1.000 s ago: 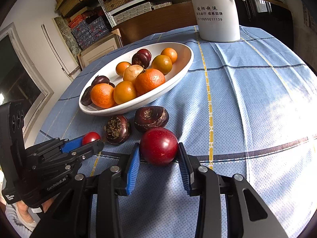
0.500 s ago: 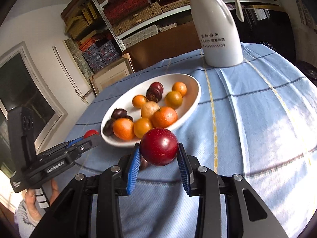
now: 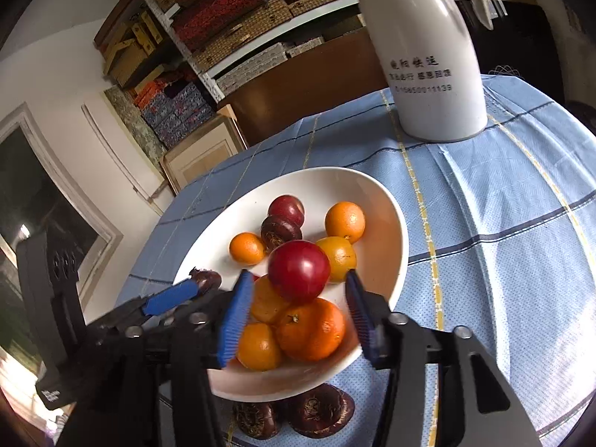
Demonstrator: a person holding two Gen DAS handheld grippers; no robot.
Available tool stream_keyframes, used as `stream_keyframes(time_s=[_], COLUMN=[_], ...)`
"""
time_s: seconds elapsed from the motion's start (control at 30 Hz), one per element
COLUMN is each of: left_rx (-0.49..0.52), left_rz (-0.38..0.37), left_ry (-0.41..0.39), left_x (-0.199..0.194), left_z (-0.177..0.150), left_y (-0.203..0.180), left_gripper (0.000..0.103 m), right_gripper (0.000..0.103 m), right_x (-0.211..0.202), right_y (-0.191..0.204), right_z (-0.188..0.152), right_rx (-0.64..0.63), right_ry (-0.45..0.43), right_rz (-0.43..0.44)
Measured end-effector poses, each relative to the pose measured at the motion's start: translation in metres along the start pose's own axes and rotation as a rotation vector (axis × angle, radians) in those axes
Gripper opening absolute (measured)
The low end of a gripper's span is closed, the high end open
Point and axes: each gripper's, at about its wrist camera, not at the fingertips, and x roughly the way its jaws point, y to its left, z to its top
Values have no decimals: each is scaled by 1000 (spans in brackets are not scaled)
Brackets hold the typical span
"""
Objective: Organize fruits
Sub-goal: 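Lift both fruits over the white plate and open both tools to release them, then grasp a dark passion fruit with the left tool while the right tool grasps another passion fruit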
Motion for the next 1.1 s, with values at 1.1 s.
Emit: stream_keyframes(time_s=[1.1], left_rx=[-125], left_rz=[205], left_ry=[24], left_x=[-63], left_z=[-103], left_y=[19], left_gripper=[98], right_gripper=[63], right_x=[-27], right_y=[24], right_z=[-89], right_rx=[-332], right_ry=[110], right_rz=[-222])
